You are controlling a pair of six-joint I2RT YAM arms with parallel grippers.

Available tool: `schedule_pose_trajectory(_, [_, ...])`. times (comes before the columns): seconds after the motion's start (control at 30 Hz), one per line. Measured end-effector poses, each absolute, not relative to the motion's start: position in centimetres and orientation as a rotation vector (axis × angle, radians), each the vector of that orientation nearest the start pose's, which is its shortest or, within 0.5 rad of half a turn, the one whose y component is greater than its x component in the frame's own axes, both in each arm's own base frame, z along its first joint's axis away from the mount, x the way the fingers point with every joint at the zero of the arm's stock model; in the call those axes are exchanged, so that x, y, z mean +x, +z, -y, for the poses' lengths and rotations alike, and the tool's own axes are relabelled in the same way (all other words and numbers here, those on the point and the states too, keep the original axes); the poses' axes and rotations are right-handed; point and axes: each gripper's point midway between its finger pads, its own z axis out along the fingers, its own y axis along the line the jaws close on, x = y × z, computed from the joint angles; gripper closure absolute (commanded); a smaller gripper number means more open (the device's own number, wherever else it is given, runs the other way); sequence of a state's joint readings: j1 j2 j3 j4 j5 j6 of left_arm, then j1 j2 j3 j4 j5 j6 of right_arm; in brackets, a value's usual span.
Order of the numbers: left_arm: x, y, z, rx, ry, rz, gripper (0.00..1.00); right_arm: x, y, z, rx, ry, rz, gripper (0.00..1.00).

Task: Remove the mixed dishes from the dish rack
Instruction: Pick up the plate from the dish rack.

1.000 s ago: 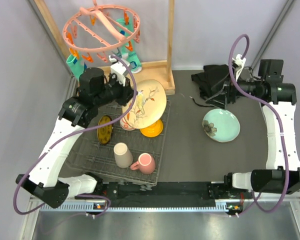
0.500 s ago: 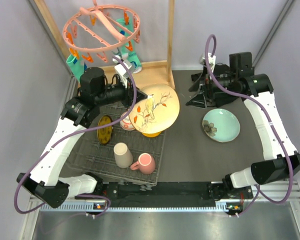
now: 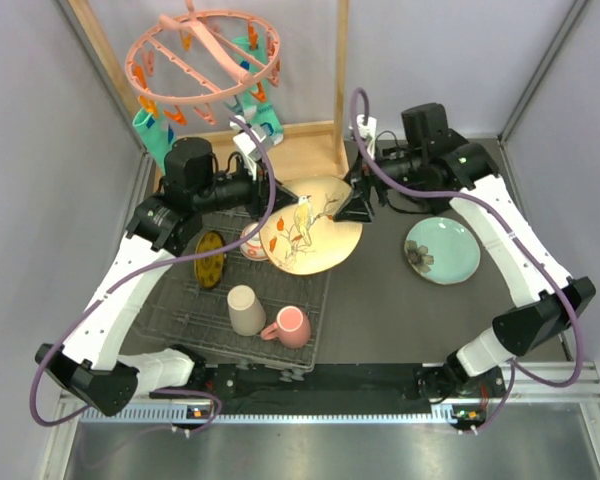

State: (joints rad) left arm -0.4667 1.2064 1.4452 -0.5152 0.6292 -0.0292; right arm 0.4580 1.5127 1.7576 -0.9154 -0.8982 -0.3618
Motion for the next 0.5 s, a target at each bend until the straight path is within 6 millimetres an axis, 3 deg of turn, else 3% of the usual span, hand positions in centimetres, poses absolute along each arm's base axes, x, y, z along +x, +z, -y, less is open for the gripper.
schedule_pose_trajectory(0.13, [25.9,38.1,25.1,0.851,-0.942,-1.678,1.0,26.5,33.5,-29.0,-1.31,1.054,-1.72,0.13])
schedule_pose_trajectory(0.33, [25.6,38.1,25.1,0.858,-0.958,-1.666,1.0,26.6,32.3,-30.1,-1.331,1.066,-1.752,0.39])
schedule_pose_trajectory(0.37, [25.7,38.1,25.1,0.856,-0.955,-1.668,1.0,26.5,32.3,-30.1,-1.335,1.066,-1.752,0.51])
schedule_pose_trajectory(0.43, [25.8,37.9,25.1,0.852,-0.949,-1.671,1.0,26.1,32.3,-30.2,-1.341,1.086,-1.757,0.65])
schedule_pose_trajectory(0.47, [26.0,37.9,25.0,0.849,-0.942,-1.669,1.0,25.9,32.3,-30.3,-1.344,1.092,-1.758,0.81])
schedule_pose_trajectory(0.5, [26.1,37.8,25.0,0.844,-0.934,-1.67,0.99,25.7,32.3,-30.4,-1.347,1.101,-1.757,0.89])
